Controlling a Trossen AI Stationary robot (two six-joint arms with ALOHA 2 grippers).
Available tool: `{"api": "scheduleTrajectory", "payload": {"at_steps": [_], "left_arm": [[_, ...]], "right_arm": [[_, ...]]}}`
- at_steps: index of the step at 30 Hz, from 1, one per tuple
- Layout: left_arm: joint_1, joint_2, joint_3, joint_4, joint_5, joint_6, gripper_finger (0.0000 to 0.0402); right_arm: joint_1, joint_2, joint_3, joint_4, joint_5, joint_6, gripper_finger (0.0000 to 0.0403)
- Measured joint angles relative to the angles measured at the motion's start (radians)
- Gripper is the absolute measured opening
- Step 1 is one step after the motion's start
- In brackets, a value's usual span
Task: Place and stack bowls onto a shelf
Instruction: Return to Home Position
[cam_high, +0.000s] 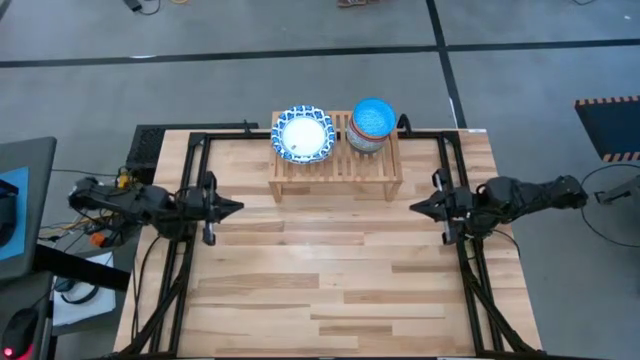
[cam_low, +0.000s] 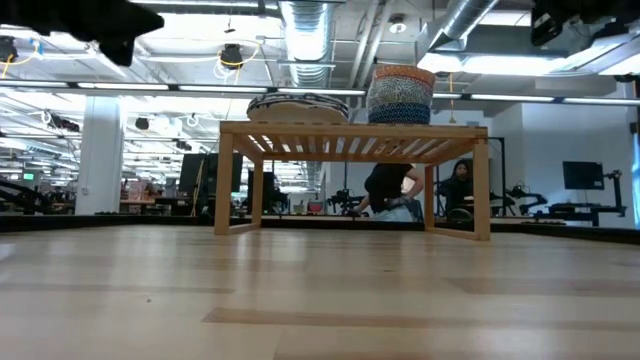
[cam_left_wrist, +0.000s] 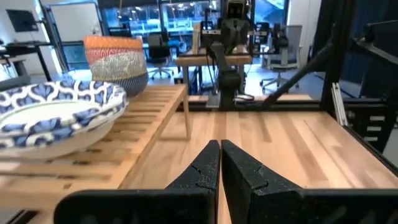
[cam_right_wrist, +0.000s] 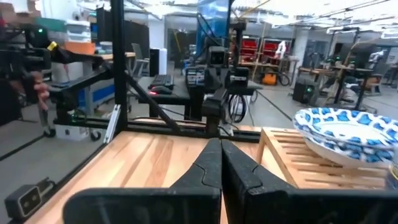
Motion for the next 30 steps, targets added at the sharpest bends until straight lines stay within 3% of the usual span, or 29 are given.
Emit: {"api": "scheduleTrajectory", "payload": {"at_steps": [5, 13, 23, 30], "left_arm": [[0.000, -0.114, 0.000, -0.099, -0.003, 0.000, 0.0000], [0.000, -0.234, -0.045, -0.101, -0.037, 0.053, 0.0000], [0.000, -0.235, -0.260, 0.215, -0.028, 0.035, 0.0000], [0.000, -0.235, -0.279, 0.178, -0.005, 0.011, 0.0000]], "right_arm": [[0.000, -0.099, -0.063, -0.003, 0.010, 0.000, 0.0018], [0.000, -0.235, -0.149, -0.004, 0.012, 0.017, 0.0019], [-0.009, -0.297, -0.230, 0.011, 0.013, 0.059, 0.0019], [-0.034, -0.297, -0.271, 0.023, 0.010, 0.102, 0.0020]]}}
